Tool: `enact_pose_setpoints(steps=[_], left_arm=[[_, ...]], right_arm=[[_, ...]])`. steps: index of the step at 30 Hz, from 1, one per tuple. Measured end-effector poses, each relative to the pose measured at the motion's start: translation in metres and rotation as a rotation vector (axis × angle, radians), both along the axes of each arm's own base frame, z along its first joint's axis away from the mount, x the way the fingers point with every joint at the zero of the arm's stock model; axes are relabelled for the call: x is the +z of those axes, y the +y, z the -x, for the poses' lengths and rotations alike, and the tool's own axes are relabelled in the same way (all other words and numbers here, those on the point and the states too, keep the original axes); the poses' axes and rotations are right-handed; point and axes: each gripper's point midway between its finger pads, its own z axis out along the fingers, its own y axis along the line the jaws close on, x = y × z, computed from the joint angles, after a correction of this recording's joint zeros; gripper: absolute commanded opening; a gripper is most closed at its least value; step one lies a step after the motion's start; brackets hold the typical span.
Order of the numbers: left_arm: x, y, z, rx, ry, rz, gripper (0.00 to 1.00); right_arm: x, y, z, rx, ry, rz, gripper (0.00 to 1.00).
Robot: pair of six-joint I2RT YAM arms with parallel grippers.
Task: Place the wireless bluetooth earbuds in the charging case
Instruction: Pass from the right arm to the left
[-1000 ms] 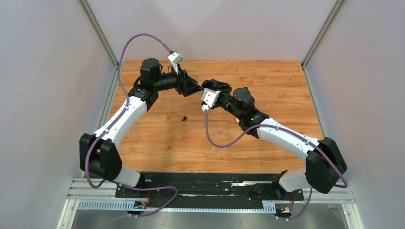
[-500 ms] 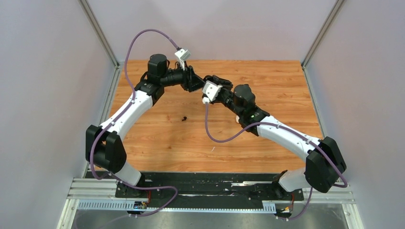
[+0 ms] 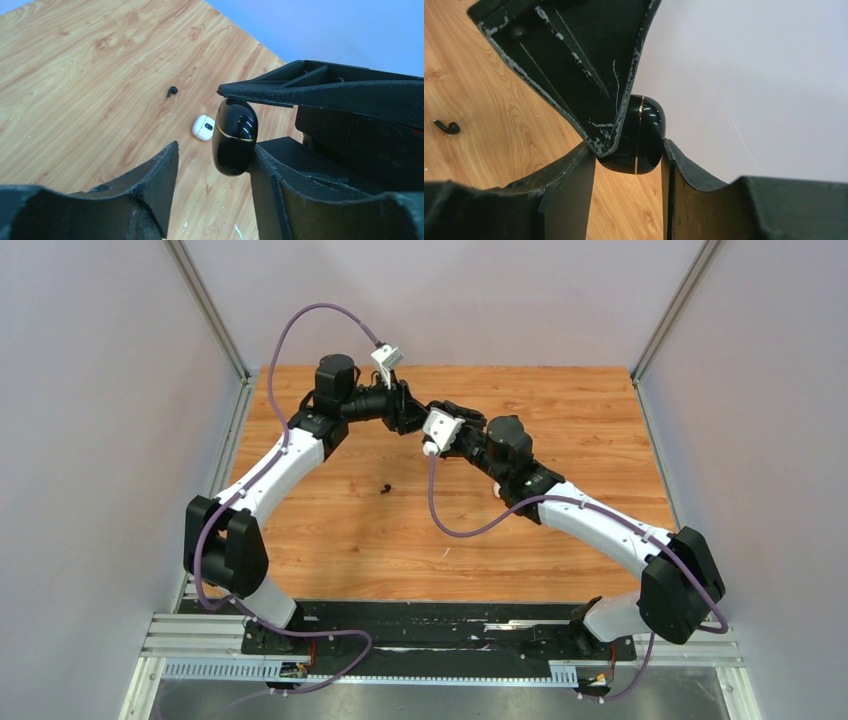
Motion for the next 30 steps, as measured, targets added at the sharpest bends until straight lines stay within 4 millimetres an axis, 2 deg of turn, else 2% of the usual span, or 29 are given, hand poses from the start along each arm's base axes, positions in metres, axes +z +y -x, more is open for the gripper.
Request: enact_pose_setpoints(steps=[2,6,9,10,11,12,14,15,16,20,22,24,26,27,30], left_arm=[[-0.002,-0.001,-0.001,-0.001,0.007,0.001,0.62],[-0.002,-0.003,0.001,-0.012,0.021,0.011,0.44],[0.001,-0.005,0.004,-0.034,0.019,0.02,0.37],[0.003,-0.006,0.005,-0.038,0.018,0.024,0.28],[0.004,-0.006,0.005,-0.041,0.014,0.026,0.22],[0.004,-0.007,0.006,-0.047,0.015,0.029,0.12],[0.006,-0.009,0.008,-0.074,0.015,0.041,0.02],[0.006,-0.009,0.009,-0.084,0.017,0.046,0.01],[0.006,-0.01,0.009,-0.089,0.021,0.05,0.0],[0.006,-0.013,0.015,-0.14,0.014,0.061,0.0],[0.007,-0.014,0.02,-0.18,-0.005,0.064,0.0],[0.008,-0.014,0.026,-0.226,-0.04,0.063,0.0],[0.007,-0.013,0.032,-0.271,-0.089,0.056,0.0],[0.006,-0.013,0.036,-0.286,-0.11,0.052,0.0],[0.002,-0.009,0.05,-0.347,-0.163,0.041,0.0]], right_arm=[[0.001,0.001,0.0,0.002,0.002,-0.004,0.0],[0.001,0.001,0.001,0.002,0.006,-0.007,0.0],[0.001,0.001,0.0,-0.001,0.009,-0.008,0.0],[0.001,0.001,0.0,-0.001,0.01,-0.008,0.01],[0.001,0.001,0.0,0.0,0.009,-0.008,0.07],[0.001,0.001,0.001,0.0,0.012,-0.009,0.17],[0.002,0.001,0.001,0.004,0.025,-0.009,0.48],[0.003,0.001,0.0,0.003,0.035,-0.009,0.61],[0.003,0.0,0.0,0.003,0.05,-0.009,0.68],[-0.004,0.006,0.002,0.064,0.242,0.028,0.85],[-0.005,0.01,0.004,0.109,0.371,0.035,0.88],[-0.006,0.003,0.005,0.136,0.505,0.028,0.89],[-0.005,-0.011,0.01,0.161,0.653,0.002,0.88],[-0.009,-0.021,0.006,0.147,0.694,-0.009,0.87],[-0.013,-0.045,0.016,0.174,0.856,-0.055,0.81]])
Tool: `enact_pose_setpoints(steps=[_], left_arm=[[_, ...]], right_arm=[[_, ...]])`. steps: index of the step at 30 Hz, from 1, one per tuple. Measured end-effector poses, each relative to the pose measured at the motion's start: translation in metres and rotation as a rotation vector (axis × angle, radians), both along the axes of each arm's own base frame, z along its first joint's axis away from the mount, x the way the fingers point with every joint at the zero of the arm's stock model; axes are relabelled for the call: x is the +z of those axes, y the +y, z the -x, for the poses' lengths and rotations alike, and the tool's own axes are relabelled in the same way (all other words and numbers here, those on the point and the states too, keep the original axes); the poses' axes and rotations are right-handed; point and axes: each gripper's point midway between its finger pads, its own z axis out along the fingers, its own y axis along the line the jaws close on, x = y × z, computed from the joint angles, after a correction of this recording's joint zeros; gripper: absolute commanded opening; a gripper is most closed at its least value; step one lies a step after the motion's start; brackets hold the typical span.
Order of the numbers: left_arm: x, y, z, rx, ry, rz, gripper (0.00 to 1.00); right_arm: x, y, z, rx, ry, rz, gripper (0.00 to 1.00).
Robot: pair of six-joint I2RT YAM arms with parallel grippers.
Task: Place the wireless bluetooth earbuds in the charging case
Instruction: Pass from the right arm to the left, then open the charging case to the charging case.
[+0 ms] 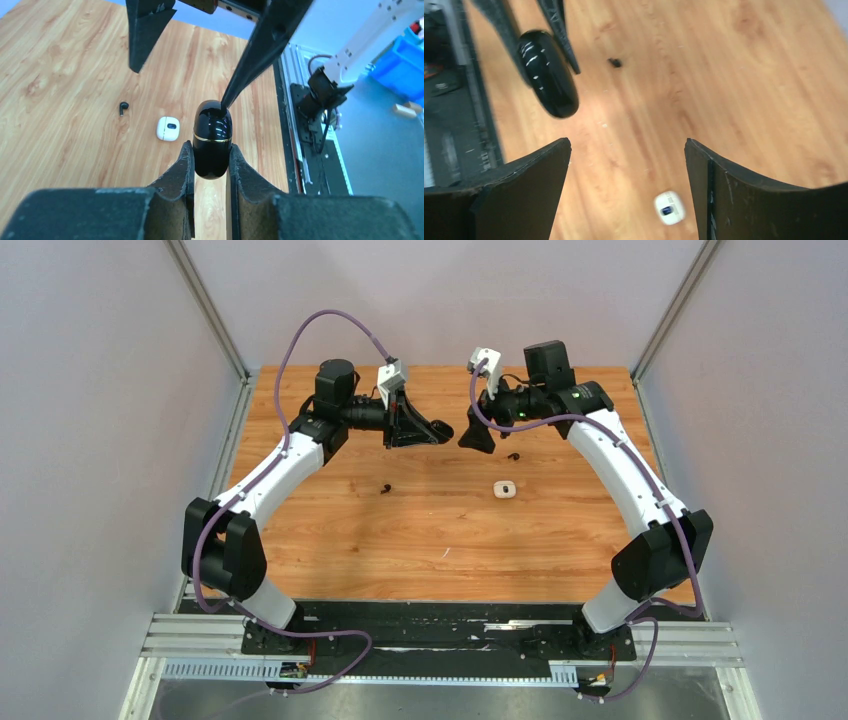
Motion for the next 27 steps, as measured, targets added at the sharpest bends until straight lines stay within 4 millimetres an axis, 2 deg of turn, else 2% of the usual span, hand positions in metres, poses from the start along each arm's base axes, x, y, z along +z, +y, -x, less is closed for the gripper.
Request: enact_pose_setpoints(steps=[2,6,10,14,22,27], left_arm=[[-0.001,0.002,0.006,-0.028,-0.033,-0.005,0.0],[-0.006,0.004,0.014,-0.068,-0.073,-0.018,0.0],[-0.014,0.006,0.017,-0.082,-0.079,-0.04,0.0],[-0.018,0.008,0.02,-0.091,-0.081,-0.053,0.0],[-0.018,0.01,0.018,-0.087,-0.109,-0.068,0.0],[-0.018,0.012,0.014,-0.073,-0.139,-0.084,0.0]], right_arm=[[-0.001,-0.006,0.013,0.037,0.078,-0.029,0.78],[-0.002,0.004,0.044,0.152,0.183,-0.083,0.75],[-0.002,0.017,0.056,0.226,0.248,-0.128,0.74],[-0.005,0.023,0.055,0.235,0.298,-0.153,0.69],[-0.019,0.032,0.031,0.171,0.376,-0.164,0.62],[-0.014,0.028,0.025,0.12,0.405,-0.179,0.57]])
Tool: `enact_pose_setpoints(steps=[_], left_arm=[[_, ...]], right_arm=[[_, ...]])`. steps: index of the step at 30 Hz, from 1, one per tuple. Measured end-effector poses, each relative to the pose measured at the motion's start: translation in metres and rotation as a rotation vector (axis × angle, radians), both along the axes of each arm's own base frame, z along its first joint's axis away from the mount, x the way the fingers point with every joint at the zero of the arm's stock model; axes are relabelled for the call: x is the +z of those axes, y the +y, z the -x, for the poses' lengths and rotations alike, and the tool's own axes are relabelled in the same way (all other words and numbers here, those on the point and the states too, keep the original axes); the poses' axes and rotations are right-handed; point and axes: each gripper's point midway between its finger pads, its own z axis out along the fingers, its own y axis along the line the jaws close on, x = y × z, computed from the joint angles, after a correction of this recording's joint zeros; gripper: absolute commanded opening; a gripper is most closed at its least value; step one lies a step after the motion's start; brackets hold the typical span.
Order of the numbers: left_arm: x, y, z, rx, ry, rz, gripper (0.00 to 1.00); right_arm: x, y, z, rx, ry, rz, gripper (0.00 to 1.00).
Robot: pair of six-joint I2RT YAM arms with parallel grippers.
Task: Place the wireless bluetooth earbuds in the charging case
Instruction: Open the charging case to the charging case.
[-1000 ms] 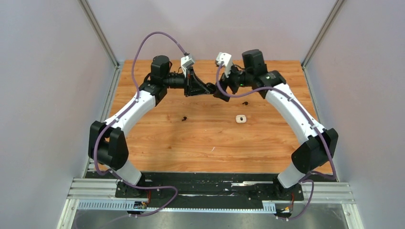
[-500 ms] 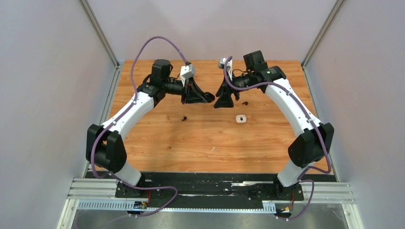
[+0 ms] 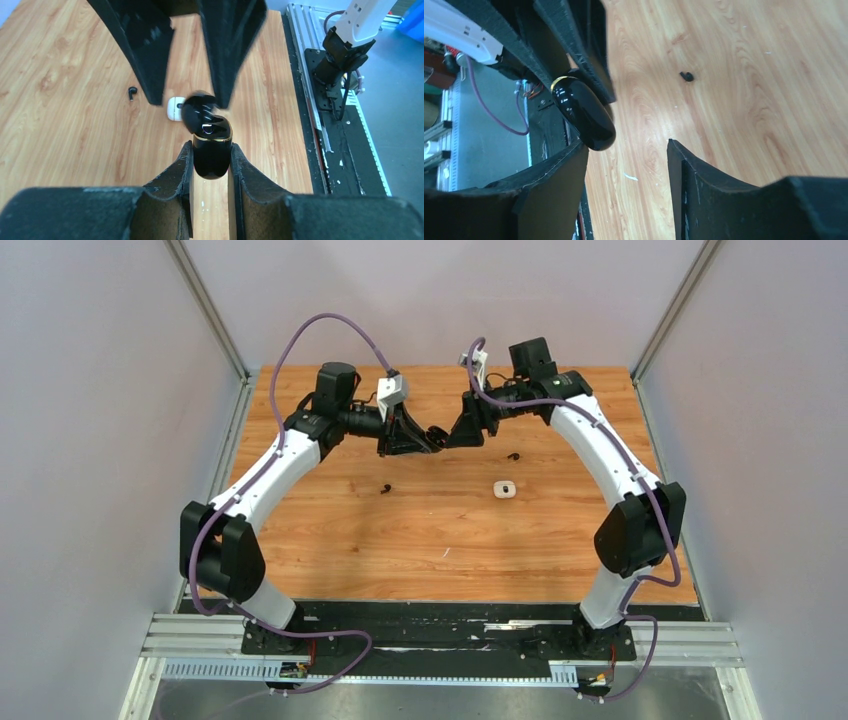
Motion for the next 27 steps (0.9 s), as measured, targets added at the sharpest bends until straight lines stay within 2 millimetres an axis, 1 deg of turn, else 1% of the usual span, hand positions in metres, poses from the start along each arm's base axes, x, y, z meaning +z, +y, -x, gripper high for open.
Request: enact_pose_setpoints(steps=[2,4,7,12,14,17,20,24,27], left_arm=[[-0.001,0.001,0.0,0.003,-0.001,-0.004,0.0],[-0.002,-0.001,0.004,-0.013,0.009,-0.003,0.0],[0.0,-0.003,0.009,-0.037,0.015,0.004,0.0],[0.002,-0.005,0.009,-0.036,0.033,0.011,0.0],[0.002,-0.006,0.008,-0.027,0.046,0.013,0.0],[0.0,-0.007,0.005,-0.008,0.085,0.009,0.0],[0.001,-0.01,-0.001,0.022,0.132,0.016,0.0],[0.011,-0.014,-0.007,0.047,0.175,0.054,0.0],[0.018,-0.017,-0.01,0.045,0.187,0.081,0.0]], right_arm=[[0.005,-0.007,-0.01,-0.036,-0.01,-0.005,0.56],[0.011,-0.015,-0.024,-0.078,-0.042,-0.006,0.56],[0.015,-0.023,-0.036,-0.118,-0.066,-0.009,0.57],[0.017,-0.022,-0.036,-0.118,-0.065,-0.016,0.59],[0.017,-0.021,-0.036,-0.118,-0.063,-0.019,0.63],[0.023,-0.02,-0.03,-0.094,-0.064,-0.044,0.7],[0.032,-0.019,-0.016,-0.051,-0.082,-0.074,0.73],[0.038,-0.015,0.007,0.009,-0.107,-0.098,0.71],[0.032,-0.008,0.015,0.044,-0.106,-0.094,0.66]])
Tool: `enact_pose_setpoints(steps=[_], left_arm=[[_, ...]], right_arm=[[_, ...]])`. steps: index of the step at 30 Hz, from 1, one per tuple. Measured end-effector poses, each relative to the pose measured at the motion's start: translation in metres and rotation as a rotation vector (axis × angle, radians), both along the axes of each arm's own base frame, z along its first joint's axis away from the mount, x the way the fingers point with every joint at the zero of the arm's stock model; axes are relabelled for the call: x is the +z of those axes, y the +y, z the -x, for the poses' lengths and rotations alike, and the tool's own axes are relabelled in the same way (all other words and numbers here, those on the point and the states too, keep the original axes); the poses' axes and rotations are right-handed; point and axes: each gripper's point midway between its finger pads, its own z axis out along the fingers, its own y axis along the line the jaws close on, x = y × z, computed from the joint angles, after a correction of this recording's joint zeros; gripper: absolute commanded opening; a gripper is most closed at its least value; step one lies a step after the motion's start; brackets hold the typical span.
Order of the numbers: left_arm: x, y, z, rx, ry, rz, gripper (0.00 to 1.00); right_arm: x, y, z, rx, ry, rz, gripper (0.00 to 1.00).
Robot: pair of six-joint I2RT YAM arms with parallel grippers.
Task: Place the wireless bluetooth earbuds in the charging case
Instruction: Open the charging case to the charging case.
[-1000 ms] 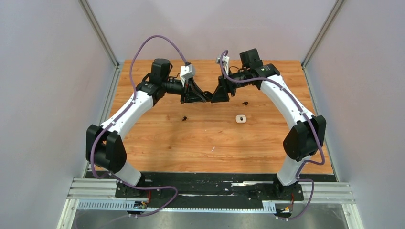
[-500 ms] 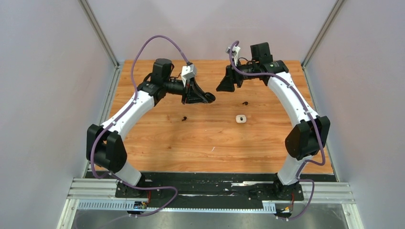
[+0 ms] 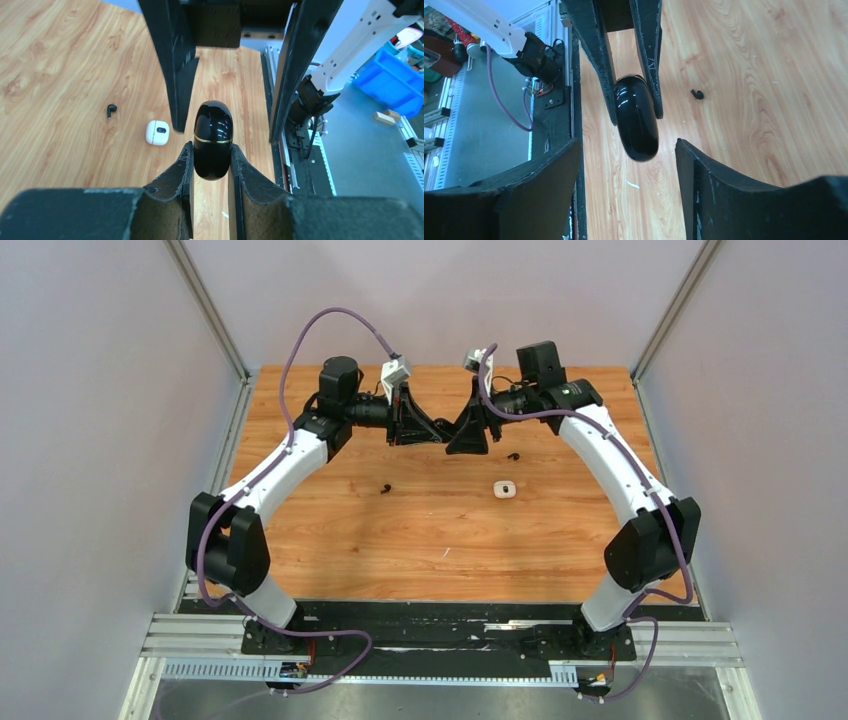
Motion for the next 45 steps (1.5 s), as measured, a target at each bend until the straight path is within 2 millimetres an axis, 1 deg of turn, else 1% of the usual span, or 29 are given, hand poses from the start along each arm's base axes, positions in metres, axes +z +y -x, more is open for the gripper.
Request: enact_pose_setpoints(steps=[2,4,7,10,19,21,26,31,38,39,42,45], left_arm=[[0.003,-0.001,0.0,-0.009,-0.001,0.013,0.0],[0.006,-0.001,0.003,-0.026,-0.006,0.021,0.0],[0.005,-0.001,0.006,-0.044,-0.018,0.021,0.0],[0.0,0.002,0.001,-0.027,-0.046,0.007,0.0],[0.001,0.003,-0.003,-0.026,-0.121,-0.009,0.0],[0.0,0.004,-0.002,-0.033,-0.117,-0.012,0.0],[-0.004,0.001,0.01,-0.077,-0.088,-0.017,0.0],[-0.004,0.001,0.01,-0.075,-0.087,-0.019,0.0],[0.0,-0.001,0.003,-0.038,-0.067,-0.006,0.0],[0.0,-0.002,0.002,-0.03,-0.059,-0.003,0.0],[0.0,-0.003,0.0,-0.012,-0.041,0.005,0.0],[-0.001,-0.003,-0.002,0.002,-0.023,0.007,0.0]], right_arm=[[-0.007,0.005,0.002,0.014,0.014,0.008,0.6],[-0.014,0.007,-0.001,0.016,0.03,0.014,0.55],[-0.023,0.007,-0.009,0.008,0.058,0.022,0.53],[-0.024,0.007,-0.015,-0.001,0.096,0.016,0.52],[-0.014,-0.008,-0.025,-0.05,0.171,-0.026,0.51],[-0.012,-0.008,-0.027,-0.058,0.185,-0.034,0.49],[-0.006,-0.008,-0.034,-0.078,0.178,-0.056,0.46],[-0.003,-0.006,-0.035,-0.081,0.186,-0.067,0.37],[0.0,-0.005,-0.036,-0.079,0.189,-0.08,0.36],[0.0,-0.005,-0.037,-0.08,0.189,-0.081,0.34],[-0.003,-0.005,-0.037,-0.079,0.193,-0.082,0.25],[-0.004,-0.005,-0.035,-0.075,0.205,-0.084,0.13]])
